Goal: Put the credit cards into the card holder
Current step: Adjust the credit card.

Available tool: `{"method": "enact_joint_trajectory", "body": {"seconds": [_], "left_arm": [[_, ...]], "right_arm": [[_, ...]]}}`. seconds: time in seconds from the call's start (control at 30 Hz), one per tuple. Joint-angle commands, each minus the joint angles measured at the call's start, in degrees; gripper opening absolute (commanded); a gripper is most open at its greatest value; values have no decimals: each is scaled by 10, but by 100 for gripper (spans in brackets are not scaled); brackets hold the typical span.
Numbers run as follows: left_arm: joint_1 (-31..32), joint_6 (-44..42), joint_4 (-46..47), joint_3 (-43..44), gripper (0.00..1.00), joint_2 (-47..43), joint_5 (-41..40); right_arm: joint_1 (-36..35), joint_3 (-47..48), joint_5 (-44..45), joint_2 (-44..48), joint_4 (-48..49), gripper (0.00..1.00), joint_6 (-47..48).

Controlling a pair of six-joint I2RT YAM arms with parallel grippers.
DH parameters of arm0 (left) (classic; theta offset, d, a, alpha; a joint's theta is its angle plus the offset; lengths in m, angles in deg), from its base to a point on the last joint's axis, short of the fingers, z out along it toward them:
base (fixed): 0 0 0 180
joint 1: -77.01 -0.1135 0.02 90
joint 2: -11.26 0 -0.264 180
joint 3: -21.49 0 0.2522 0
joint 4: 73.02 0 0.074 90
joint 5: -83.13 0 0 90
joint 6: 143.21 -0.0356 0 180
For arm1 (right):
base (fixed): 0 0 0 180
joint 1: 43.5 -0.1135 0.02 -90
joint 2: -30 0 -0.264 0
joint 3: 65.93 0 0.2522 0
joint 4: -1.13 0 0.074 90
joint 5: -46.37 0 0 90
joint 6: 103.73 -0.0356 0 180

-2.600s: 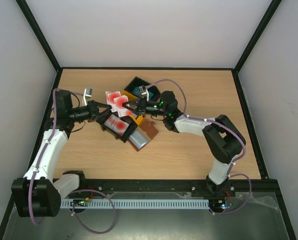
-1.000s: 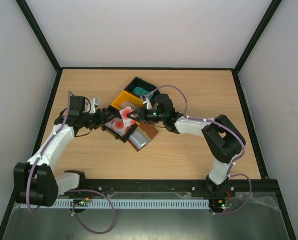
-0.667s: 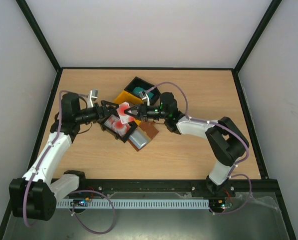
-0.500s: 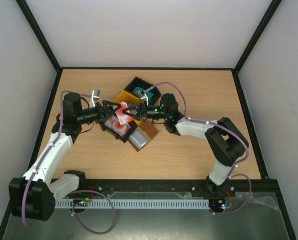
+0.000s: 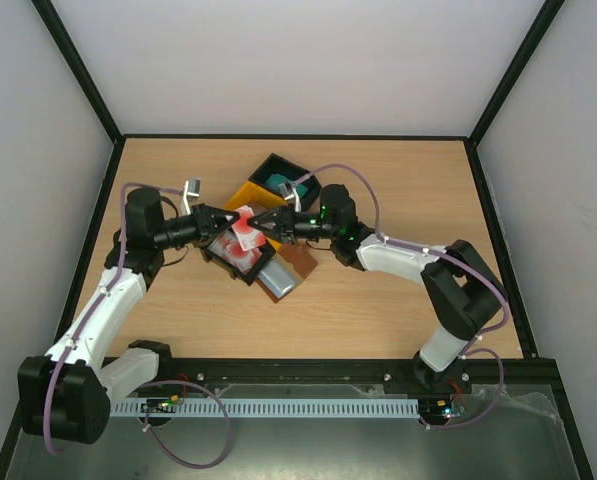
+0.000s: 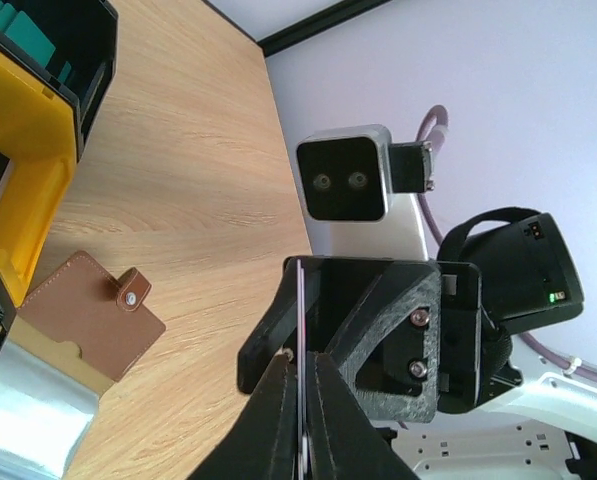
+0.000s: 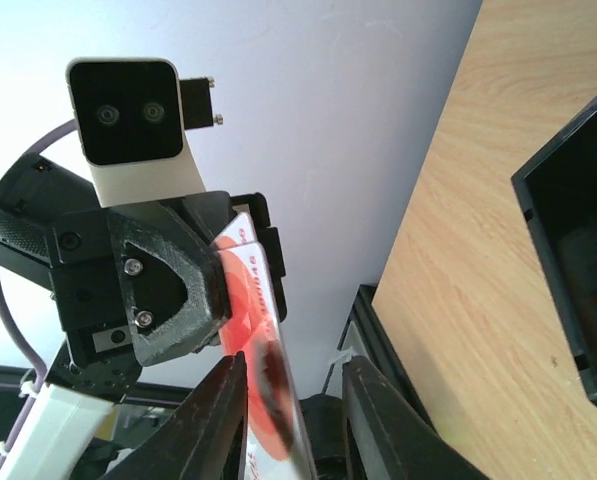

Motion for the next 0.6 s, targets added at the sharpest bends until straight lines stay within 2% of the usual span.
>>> {"method": "enact_joint_trajectory", "body": {"seconds": [0.0,0.13,0.33,0.43,0.57], "left_arm": [[-8,-20,8,6,3,-11,28],[-10,-38,10,15,3,-22,46],[-10,-69,7,21,3,-42,55],[-10,-79,-3,24,3,-40,50],[-10,-86,-11,24,3,-39,40]], "right_arm": [[13,6,48,39,-61,27,50],[18,2,59,45,-84,28,69],[18,-1,6,48,-30,28,66],[17,-22,2,67,29,39,43],[17,-31,41,80,3,46,60]]}}
